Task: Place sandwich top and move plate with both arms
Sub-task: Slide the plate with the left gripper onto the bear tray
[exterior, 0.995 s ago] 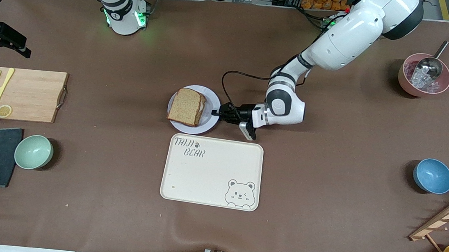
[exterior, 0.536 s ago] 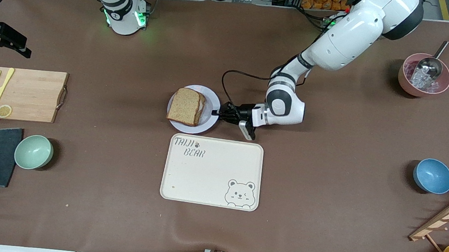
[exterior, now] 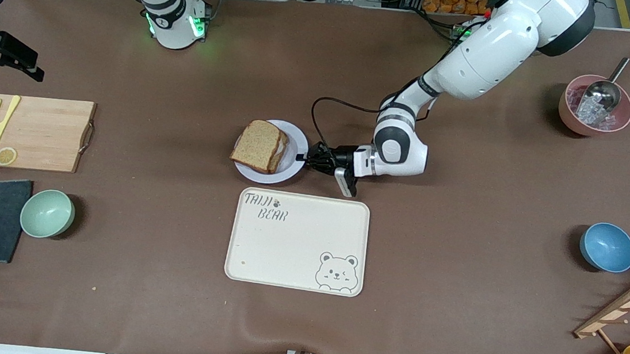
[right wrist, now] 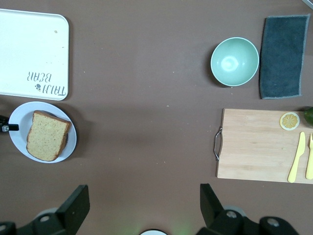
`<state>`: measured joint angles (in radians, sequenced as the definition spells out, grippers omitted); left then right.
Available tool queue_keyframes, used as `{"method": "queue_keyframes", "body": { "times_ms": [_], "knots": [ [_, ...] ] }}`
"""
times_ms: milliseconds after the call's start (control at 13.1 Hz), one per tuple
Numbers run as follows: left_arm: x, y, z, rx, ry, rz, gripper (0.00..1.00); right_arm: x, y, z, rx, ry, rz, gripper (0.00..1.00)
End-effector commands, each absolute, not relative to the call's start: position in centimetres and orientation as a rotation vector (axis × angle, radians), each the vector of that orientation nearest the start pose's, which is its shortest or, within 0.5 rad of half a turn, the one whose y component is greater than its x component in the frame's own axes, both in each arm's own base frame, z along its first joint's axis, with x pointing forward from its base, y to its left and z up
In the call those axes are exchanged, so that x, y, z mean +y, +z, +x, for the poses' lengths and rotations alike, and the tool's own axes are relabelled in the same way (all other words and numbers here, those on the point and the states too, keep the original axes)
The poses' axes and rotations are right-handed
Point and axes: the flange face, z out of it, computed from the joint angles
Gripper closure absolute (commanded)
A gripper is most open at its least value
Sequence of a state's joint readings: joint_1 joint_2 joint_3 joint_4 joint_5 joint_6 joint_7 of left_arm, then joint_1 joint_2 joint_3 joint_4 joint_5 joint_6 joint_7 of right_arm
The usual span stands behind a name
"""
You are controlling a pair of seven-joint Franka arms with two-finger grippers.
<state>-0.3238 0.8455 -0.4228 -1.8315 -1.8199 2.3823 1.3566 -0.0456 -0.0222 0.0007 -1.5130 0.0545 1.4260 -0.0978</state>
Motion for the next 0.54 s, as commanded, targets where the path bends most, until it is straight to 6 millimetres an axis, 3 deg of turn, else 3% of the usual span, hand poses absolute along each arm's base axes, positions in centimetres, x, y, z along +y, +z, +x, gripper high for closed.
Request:
{"method": "queue_keyframes", "body": {
  "times_ms": [0, 230, 459],
  "knots": [
    [-42.2, 9.5, 45.6, -0.209, 0.135, 1.867, 1.0, -1.3, 65.4, 53.3, -0.085, 0.094, -3.083, 0.0],
    [-42.4, 10.7, 45.9, -0.129, 0.145, 1.851, 1.0, -1.2, 65.4, 53.3, -0.092, 0.094, -3.083, 0.0],
    [-42.4, 13.7, 47.2, -0.101, 0.198, 1.834, 1.0, -1.1, 65.4, 53.3, -0.095, 0.094, -3.083, 0.0]
  ]
}}
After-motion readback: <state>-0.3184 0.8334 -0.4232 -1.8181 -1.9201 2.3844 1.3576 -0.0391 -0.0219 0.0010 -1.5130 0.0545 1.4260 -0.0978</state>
